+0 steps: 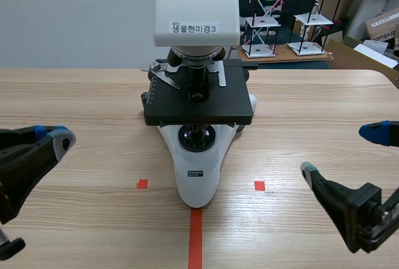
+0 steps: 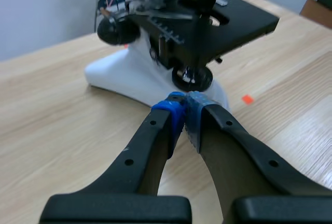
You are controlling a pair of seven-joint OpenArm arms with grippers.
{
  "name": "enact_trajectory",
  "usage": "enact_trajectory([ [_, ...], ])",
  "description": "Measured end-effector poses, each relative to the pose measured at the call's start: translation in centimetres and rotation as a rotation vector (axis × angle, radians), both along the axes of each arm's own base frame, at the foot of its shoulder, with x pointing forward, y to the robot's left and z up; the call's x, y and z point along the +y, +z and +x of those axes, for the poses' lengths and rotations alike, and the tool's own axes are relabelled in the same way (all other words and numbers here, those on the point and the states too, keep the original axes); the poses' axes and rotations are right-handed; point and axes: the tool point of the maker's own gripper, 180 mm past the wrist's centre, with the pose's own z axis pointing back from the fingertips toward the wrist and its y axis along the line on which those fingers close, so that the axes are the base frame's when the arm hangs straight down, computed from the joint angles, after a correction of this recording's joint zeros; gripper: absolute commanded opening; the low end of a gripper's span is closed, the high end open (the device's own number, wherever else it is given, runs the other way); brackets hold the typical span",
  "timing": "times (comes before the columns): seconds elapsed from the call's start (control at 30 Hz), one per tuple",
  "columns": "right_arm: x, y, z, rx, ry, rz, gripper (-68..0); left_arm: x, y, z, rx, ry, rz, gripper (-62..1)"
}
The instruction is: Point at the objective lens
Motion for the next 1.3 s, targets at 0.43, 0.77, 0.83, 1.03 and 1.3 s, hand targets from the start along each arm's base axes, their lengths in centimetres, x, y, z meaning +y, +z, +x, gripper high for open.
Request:
enact_trajectory([
  [0.43, 0.0, 0.0, 0.0, 0.0, 0.0, 0.0, -3.9, -3.2, 0.6, 1.6, -0.024, -0.095, -0.001, -59.1],
  [0.77, 0.0, 0.0, 0.0, 0.0, 0.0, 0.0, -3.9, -6.1, 1.3, 3.7, -0.066, -0.156, -0.011, -59.1],
  [0.83, 0.0, 0.0, 0.0, 0.0, 0.0, 0.0, -3.9, -6.3, 0.9, 3.9, -0.063, -0.163, -0.011, -59.1],
  [1.03, 0.0, 0.0, 0.0, 0.0, 0.0, 0.0, -3.9, -7.4, 1.2, 4.8, -0.082, -0.183, -0.014, -59.1],
  [1.3, 0.0, 0.0, 0.0, 0.0, 0.0, 0.0, -3.9, -8.7, 0.7, 6.0, -0.09, -0.209, -0.01, -59.1],
])
